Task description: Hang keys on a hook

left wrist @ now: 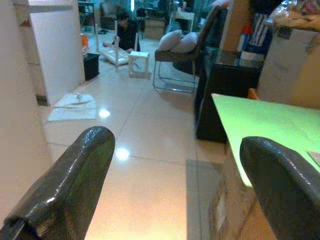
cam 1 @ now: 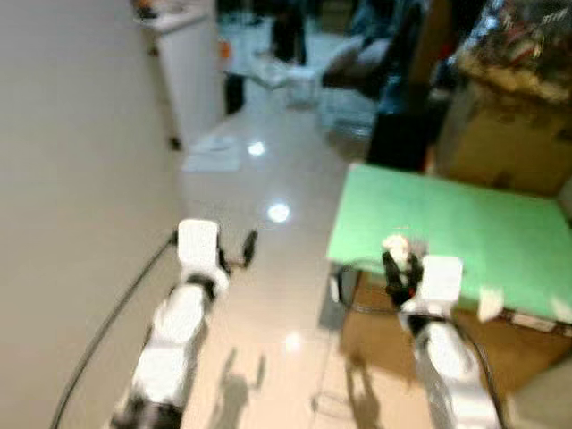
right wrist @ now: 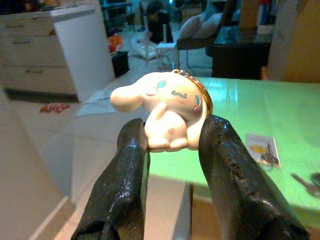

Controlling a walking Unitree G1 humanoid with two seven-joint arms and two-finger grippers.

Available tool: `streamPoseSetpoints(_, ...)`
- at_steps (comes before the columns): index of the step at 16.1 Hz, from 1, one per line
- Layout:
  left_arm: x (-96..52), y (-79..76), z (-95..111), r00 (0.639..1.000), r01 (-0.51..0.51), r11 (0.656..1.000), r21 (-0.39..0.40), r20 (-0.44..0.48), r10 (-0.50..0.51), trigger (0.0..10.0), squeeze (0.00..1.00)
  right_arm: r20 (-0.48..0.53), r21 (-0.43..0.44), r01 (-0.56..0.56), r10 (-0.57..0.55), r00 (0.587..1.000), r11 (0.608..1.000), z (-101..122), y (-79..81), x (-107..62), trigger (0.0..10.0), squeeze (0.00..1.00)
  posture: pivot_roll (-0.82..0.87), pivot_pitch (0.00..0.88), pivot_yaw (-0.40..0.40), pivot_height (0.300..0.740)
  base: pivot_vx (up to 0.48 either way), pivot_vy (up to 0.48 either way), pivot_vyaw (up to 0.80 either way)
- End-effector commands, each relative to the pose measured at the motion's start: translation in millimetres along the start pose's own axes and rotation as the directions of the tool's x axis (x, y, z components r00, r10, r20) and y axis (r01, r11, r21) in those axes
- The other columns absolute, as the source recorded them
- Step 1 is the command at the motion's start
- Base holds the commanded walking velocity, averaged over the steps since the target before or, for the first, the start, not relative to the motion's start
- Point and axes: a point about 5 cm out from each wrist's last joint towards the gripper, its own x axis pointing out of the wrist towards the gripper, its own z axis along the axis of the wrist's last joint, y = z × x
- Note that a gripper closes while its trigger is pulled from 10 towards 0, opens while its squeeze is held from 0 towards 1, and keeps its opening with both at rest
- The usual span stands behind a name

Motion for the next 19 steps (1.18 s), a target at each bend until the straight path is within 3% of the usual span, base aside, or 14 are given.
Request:
streamPoseSetpoints(1,1.3,2.9,5,1.0,-0.008,1.0,0.031,0.011,0.008,10.0,0.0,-0.006,-0.011,-0.014,0.014,1.0,1.0,1,2.0,3.5,0.0,0.0,-0.06,0.0,-0.013,0.74,0.0,0.0,0.73)
streamPoseSetpoints(2,0.6,3.7,5,1.0,-0.013,0.997,0.072,0.01,0.012,10.0,0.0,-0.023,-0.02,-0.02,0.02,1.0,1.0,0,1.6,4.5,0.0,0.0,-0.05,0.0,-0.014,0.74,0.0,0.0,0.73)
streamPoseSetpoints(4,-0.5,7.5,1,1.0,-0.023,0.998,0.061,-0.011,0.024,10.0,0.0,-0.047,-0.021,-0.082,0.081,0.996,0.996,0,4.5,7.6,0.0,0.0,-0.05,0.0,-0.014,0.74,0.0,0.0,0.69)
streamPoseSetpoints(6,-6.9,22.5,-8,0.994,-0.097,0.994,0.059,-0.054,0.1,10.0,0.0,-0.049,-0.018,-0.131,0.13,0.99,0.991,3,6.5,13.2,0.0,0.0,-0.04,0.0,-0.015,0.74,0.0,0.0,0.63)
streamPoseSetpoints(9,-33.7,44.8,-30,0.962,-0.225,0.973,0.043,-0.147,0.229,10.0,0.0,-0.104,0.009,-0.183,0.183,0.978,0.983,-9,16.0,9.6,0.0,0.0,-0.02,0.0,-0.016,0.74,0.0,-0.096,0.63)
streamPoseSetpoints(12,-42.4,47.4,-36,0.937,-0.308,0.951,0.021,-0.164,0.307,10.0,0.0,-0.181,0.001,-0.296,0.291,0.939,0.955,-21,27.0,6.7,0.0,0.0,-0.01,0.0,-0.026,0.74,0.0,-0.48,0.63)
streamPoseSetpoints(15,-44.7,45.8,-32,0.929,-0.338,0.94,0.037,-0.149,0.34,10.0,0.0,-0.186,-0.007,-0.273,0.267,0.945,0.962,-22,23.3,10.9,0.0,0.0,0.01,0.0,-0.037,0.74,0.0,-0.48,0.59)
streamPoseSetpoints(17,-45.0,43.7,-28,0.936,-0.323,0.942,0.093,-0.118,0.333,10.0,0.0,-0.18,-0.009,-0.264,0.258,0.949,0.964,-20,22.6,13.2,0.0,0.0,0.01,0.0,-0.042,0.74,0.0,-0.48,0.59)
streamPoseSetpoints(18,-43.8,42.3,-21,0.943,-0.311,0.931,0.19,-0.062,0.328,10.0,0.0,-0.157,-0.014,-0.25,0.245,0.957,0.968,-18,21.2,15.3,0.0,0.0,0.02,0.0,-0.043,0.74,0.0,0.0,0.56)
streamPoseSetpoints(19,-42.2,43.3,-17,0.944,-0.315,0.931,0.186,-0.036,0.327,10.0,0.0,-0.144,-0.008,-0.222,0.219,0.965,0.975,-17,18.2,16.0,0.0,0.0,0.02,0.0,-0.051,0.74,0.0,0.0,0.56)
